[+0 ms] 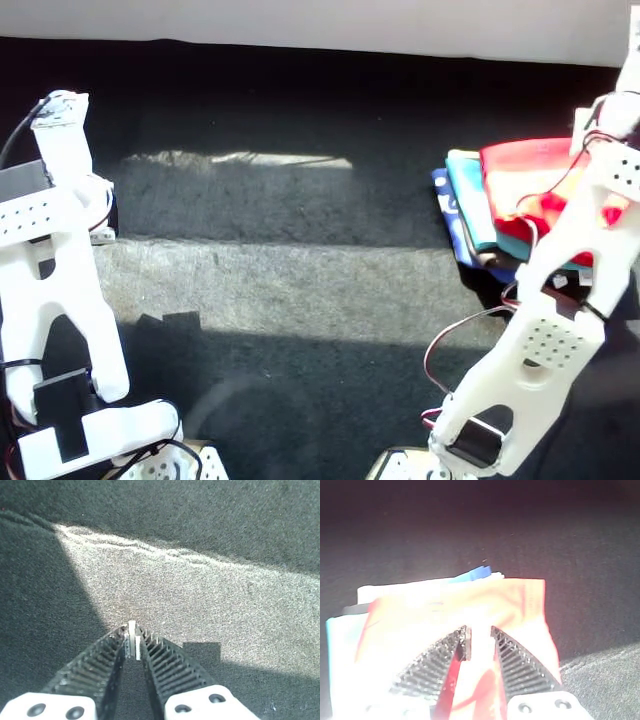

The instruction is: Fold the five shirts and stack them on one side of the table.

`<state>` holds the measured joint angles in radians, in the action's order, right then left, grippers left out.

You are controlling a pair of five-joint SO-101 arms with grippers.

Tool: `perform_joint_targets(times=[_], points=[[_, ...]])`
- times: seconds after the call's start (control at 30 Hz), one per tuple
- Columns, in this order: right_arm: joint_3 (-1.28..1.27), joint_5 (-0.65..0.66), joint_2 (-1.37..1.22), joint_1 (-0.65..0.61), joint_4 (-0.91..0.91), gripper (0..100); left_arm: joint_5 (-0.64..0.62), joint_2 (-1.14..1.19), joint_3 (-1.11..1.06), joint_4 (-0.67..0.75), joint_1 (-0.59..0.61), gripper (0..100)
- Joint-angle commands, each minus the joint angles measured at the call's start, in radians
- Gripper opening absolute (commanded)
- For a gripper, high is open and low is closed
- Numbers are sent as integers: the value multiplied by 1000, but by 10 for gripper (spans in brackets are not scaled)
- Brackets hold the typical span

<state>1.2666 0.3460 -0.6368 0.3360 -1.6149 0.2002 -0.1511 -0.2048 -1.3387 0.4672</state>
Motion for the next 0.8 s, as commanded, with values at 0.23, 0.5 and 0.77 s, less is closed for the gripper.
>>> perform_joint_targets(times=[0.23, 0.5, 0.77], points=[[41, -3, 131, -157, -151, 76, 2, -42, 12, 12, 10, 10], [-450, 0, 315, -194, -147, 34, 2, -42, 12, 12, 10, 10], [-737, 21, 335, -166, -65, 33, 2, -42, 12, 12, 8, 10]])
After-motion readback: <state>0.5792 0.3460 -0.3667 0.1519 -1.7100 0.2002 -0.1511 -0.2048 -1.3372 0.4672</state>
